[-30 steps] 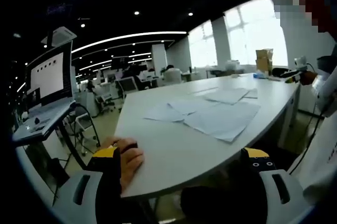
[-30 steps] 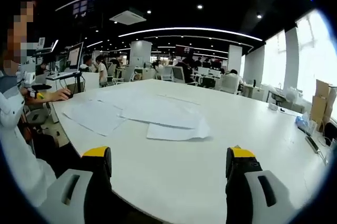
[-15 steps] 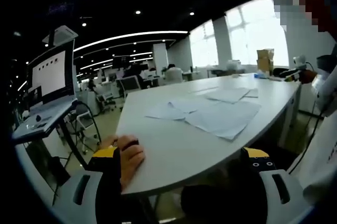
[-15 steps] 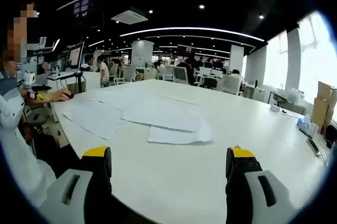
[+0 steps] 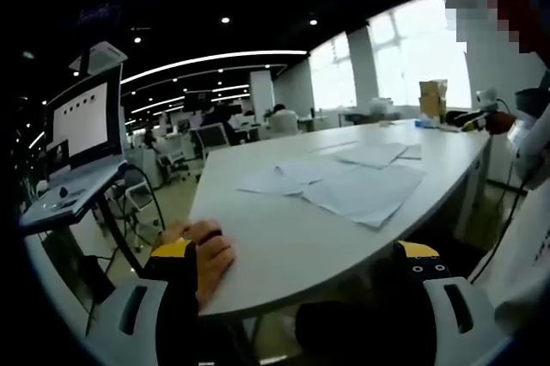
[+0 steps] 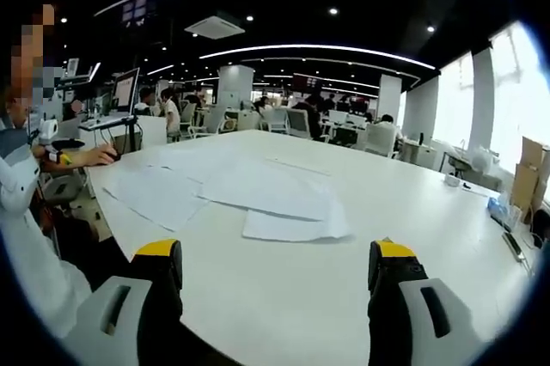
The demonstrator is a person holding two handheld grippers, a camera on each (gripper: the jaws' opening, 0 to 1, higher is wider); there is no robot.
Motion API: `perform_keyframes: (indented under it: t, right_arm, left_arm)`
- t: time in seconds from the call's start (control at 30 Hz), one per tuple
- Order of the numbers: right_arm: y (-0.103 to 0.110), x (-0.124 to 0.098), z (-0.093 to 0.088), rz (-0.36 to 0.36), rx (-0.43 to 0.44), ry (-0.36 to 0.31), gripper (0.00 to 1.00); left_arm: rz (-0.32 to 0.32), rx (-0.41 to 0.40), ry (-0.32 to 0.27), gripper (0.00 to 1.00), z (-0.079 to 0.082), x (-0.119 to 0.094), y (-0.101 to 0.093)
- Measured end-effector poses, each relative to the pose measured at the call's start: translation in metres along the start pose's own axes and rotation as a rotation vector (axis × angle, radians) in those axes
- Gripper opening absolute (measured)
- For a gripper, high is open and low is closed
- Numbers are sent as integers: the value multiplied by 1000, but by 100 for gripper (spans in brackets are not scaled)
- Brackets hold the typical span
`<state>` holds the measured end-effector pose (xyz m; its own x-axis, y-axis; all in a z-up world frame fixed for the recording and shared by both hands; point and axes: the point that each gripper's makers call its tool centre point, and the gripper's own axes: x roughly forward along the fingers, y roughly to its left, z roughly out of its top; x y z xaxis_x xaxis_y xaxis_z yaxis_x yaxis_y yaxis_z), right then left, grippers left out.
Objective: Organize the stack of printing papers by aligning and flattening the scattered papers on the table
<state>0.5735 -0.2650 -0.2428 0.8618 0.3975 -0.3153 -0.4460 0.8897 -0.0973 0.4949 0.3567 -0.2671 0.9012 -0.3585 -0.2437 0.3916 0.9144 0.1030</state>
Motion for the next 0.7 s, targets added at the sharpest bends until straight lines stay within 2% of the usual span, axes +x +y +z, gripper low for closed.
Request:
perform_keyframes:
  t: [0.7]
  right_arm:
    - [3, 11, 4, 19, -14, 12, 84]
  left_arm:
    - [3, -4, 10, 97, -4, 0, 0]
